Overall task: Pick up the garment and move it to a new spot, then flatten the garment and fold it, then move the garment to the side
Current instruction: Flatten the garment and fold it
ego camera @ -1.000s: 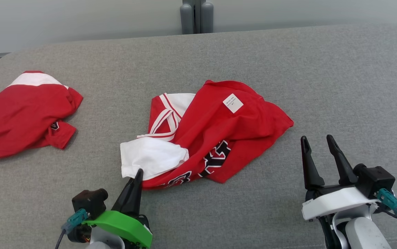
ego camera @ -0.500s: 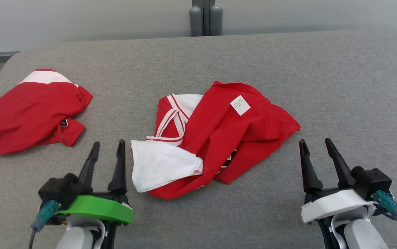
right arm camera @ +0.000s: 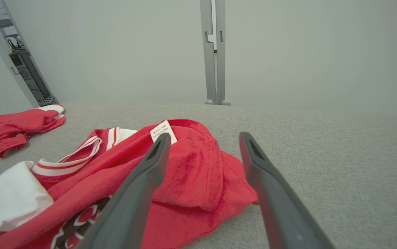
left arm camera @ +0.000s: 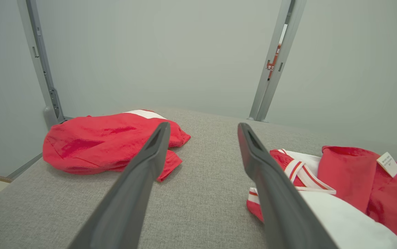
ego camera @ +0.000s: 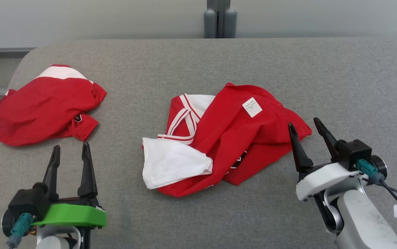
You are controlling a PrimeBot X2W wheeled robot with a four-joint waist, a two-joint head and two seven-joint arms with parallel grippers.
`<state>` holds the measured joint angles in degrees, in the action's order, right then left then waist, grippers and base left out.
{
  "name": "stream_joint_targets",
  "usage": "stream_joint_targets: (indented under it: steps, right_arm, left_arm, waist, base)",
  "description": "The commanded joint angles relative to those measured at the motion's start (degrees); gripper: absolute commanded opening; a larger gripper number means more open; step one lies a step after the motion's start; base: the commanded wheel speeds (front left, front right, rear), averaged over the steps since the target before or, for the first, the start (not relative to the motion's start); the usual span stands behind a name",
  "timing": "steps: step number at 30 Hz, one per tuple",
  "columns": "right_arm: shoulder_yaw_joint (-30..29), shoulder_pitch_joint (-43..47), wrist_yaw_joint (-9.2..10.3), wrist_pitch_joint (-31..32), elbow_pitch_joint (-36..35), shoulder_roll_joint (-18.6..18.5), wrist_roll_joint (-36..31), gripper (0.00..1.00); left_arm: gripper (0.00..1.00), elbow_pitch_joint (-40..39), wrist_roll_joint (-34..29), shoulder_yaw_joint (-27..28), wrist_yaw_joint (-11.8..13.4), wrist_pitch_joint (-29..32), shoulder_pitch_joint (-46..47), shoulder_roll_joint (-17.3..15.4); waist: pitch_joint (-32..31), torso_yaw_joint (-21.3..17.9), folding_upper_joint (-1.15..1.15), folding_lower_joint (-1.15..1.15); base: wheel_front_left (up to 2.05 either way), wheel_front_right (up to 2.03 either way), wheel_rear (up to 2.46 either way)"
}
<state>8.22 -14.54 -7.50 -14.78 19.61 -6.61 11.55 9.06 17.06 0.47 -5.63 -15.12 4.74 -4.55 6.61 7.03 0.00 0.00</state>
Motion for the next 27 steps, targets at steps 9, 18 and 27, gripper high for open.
stream_joint_targets:
  steps: [9,18,27]
  right_arm:
    - [2.44,-11.73,0.03,4.43,11.54,-4.33,0.29,1.0]
    - [7.1,-19.74,0.04,7.22,24.21,-7.59,3.2,1.0]
    - [10.85,-23.31,0.04,6.98,32.17,-8.18,7.59,0.0]
  left_arm:
    - [1.0,0.43,-1.87,1.83,-1.34,-0.04,-0.64,1.32]
    - [1.0,1.38,-1.13,0.58,-1.79,-0.04,1.26,1.66]
    - [1.0,1.78,0.07,-0.6,-1.8,-0.04,1.9,1.68]
  waist:
    - [1.07,3.39,0.0,0.0]
    - [2.93,6.87,0.0,0.0]
    - [3.81,8.76,0.0,0.0]
  base:
    - [0.0,0.0,0.0]
    - [0.0,0.0,0.0]
    - [0.0,0.0,0.0]
